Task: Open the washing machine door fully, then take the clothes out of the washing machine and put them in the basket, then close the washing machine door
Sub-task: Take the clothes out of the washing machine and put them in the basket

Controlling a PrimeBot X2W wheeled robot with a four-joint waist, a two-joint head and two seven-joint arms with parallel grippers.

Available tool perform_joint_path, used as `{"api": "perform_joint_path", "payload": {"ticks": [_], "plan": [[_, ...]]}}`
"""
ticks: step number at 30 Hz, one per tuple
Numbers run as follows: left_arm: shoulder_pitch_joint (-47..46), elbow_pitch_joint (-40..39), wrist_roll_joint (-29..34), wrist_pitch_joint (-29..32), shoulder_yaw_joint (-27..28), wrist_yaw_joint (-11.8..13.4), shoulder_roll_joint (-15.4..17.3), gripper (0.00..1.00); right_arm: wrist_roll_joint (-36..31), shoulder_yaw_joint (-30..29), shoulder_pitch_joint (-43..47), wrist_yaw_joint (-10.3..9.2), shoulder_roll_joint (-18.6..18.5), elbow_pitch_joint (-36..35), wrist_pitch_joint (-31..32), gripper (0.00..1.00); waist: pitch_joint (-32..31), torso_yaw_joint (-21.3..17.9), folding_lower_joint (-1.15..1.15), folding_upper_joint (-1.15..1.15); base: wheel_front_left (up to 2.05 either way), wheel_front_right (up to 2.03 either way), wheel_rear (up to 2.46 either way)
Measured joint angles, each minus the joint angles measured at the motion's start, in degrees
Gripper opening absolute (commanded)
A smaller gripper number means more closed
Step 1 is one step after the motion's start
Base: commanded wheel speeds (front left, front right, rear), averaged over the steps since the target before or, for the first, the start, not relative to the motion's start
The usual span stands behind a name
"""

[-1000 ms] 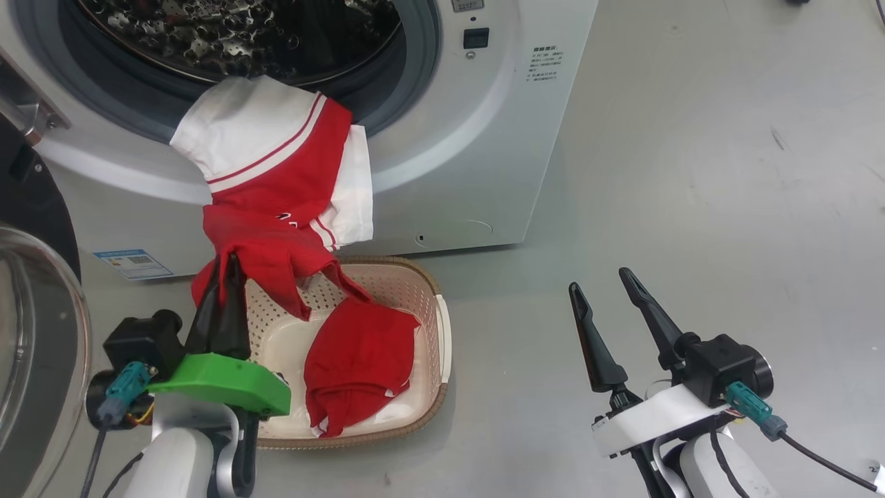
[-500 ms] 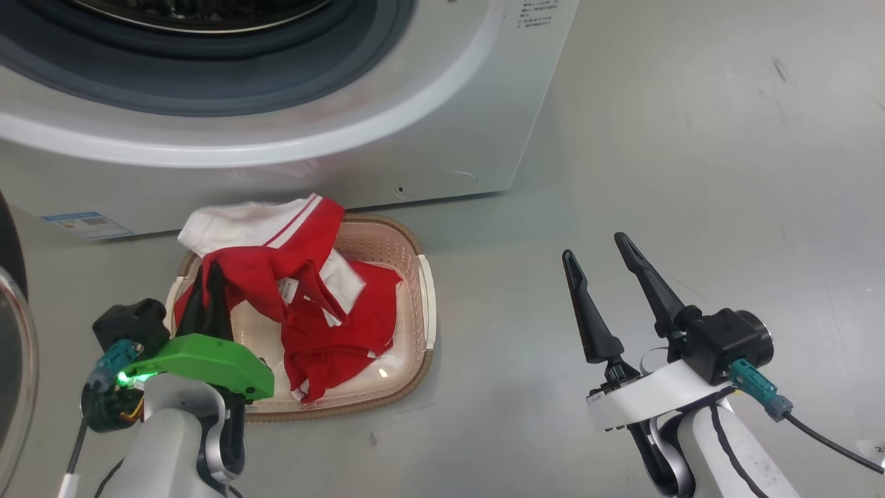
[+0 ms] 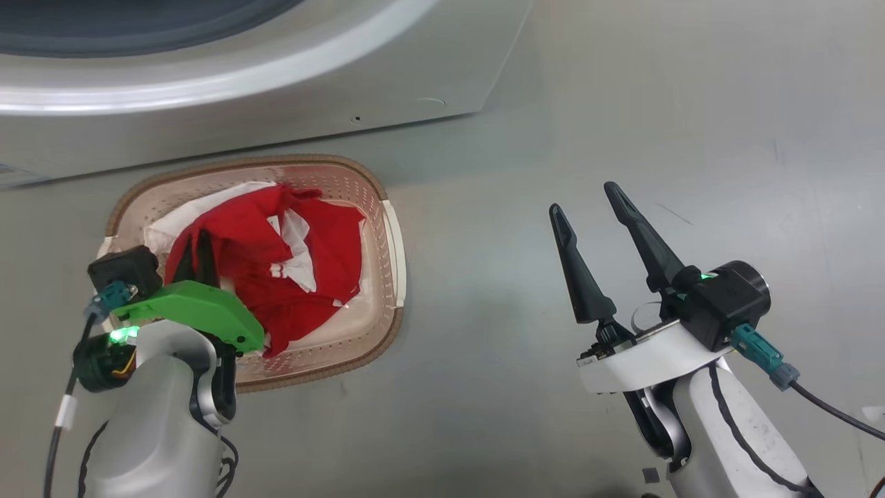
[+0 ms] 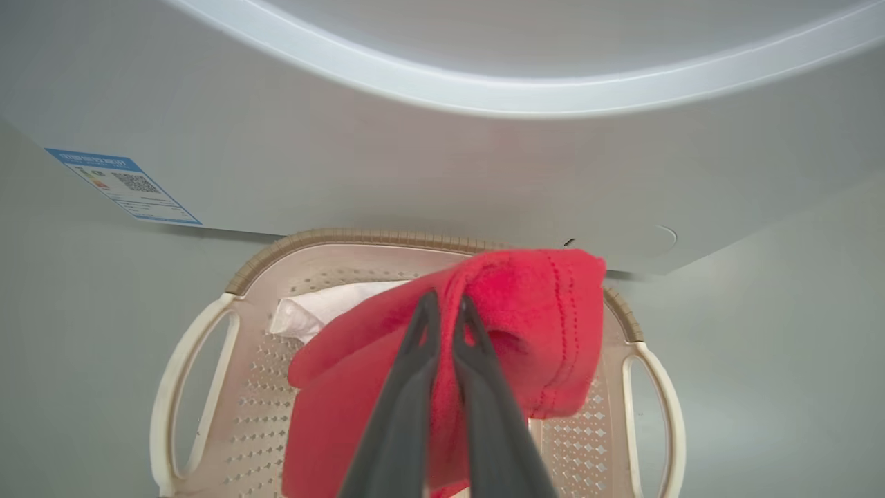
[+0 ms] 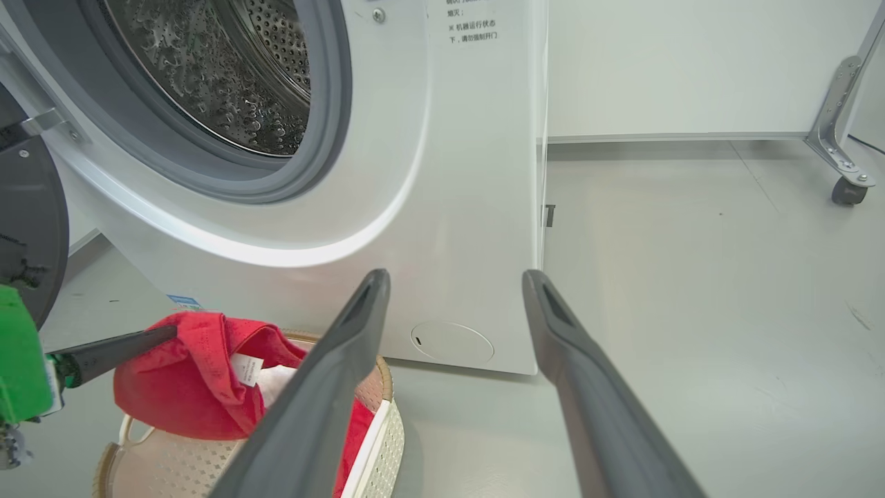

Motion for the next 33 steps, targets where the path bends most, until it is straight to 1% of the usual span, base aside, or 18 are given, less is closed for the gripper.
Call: {"api": "perform_joint_path", "payload": {"ticks": [6,9,12,14,17,23,25,26,27,28,29,30,31,33], "plan": [[-3.82,4.97,-0.71,0.51,0.45,-0.15,0.04,0.00,0.14,0.20,-2.38,0.01,-0.01,-0.37,0.00,1.00,4.23,-1.78,0.00,0.00,0.00,0.00,0.00],[-5.34,7.56,-0.71,1.11,0.27,-0.65,0.05,0.00,0.18,0.16,-3.16,0.03,-0.01,-0.40,0.00,1.00,5.98,-2.64,0.00,0.00,0.00,0.00,0.00],[-6.44,10.06,-0.92,1.44,0.35,-0.93,0.09,0.00,0.20,0.32,-3.92,0.44,0.00,-0.36,0.00,1.00,7.42,-3.41,0.00,0.00,0.00,0.00,0.00],[-6.97,11.91,-1.41,1.48,0.38,-1.43,0.09,0.00,0.37,0.33,-4.31,0.44,0.00,-0.20,0.00,1.00,8.12,-3.91,0.00,0.00,0.00,0.00,0.00],[-7.57,14.04,-2.60,1.44,1.43,-1.52,0.02,0.00,1.08,0.34,-4.73,0.44,0.00,0.01,0.00,1.00,8.73,-4.50,0.00,0.00,0.00,0.00,0.00],[-9.04,17.33,-2.70,0.78,1.60,-1.99,0.02,0.00,1.74,0.53,-4.84,0.46,0.00,0.56,0.00,1.00,8.81,-4.85,0.00,0.00,0.00,0.00,0.00],[-9.37,18.56,-2.71,0.23,1.59,-2.19,0.02,0.31,1.83,0.60,-4.98,0.49,0.00,0.90,0.00,1.00,8.61,-4.84,0.00,0.00,0.00,0.00,0.00],[-9.39,19.24,-2.69,0.14,1.36,-2.61,0.02,0.43,1.93,0.67,-5.06,0.49,0.00,1.10,0.00,1.00,8.43,-4.84,0.00,0.00,0.00,0.00,0.00],[-9.40,19.94,-2.68,0.07,1.23,-2.65,0.02,0.43,1.97,0.69,-5.10,0.49,0.00,1.18,0.00,1.00,8.22,-4.82,0.00,0.00,0.00,0.00,0.00],[-9.40,20.52,-2.61,-0.13,0.97,-2.67,-0.01,0.59,1.97,0.66,-5.10,0.49,0.00,1.21,0.00,1.00,8.01,-4.79,0.00,0.00,0.00,0.00,0.00],[-9.40,20.93,-2.60,-0.13,0.75,-2.68,0.00,0.84,1.97,0.64,-5.11,0.49,0.00,1.24,0.00,1.00,7.80,-4.74,0.00,0.00,0.00,0.00,0.00],[-9.43,21.41,-2.48,-0.63,0.45,-2.68,-0.01,0.96,1.98,0.62,-5.13,0.49,0.00,1.32,0.00,1.00,7.58,-4.68,0.00,0.00,0.00,0.00,0.00],[-9.43,21.41,-2.48,-0.63,0.45,-2.68,-0.01,1.00,1.98,0.62,-5.13,0.49,0.00,1.32,0.00,1.00,7.58,-4.68,0.00,0.00,0.00,0.00,0.00],[-9.45,22.08,-1.94,-1.51,0.04,-2.74,-0.01,1.00,1.99,0.57,-5.13,0.49,0.00,1.47,0.00,1.00,7.13,-4.54,0.00,0.00,0.00,0.00,0.00]]}}
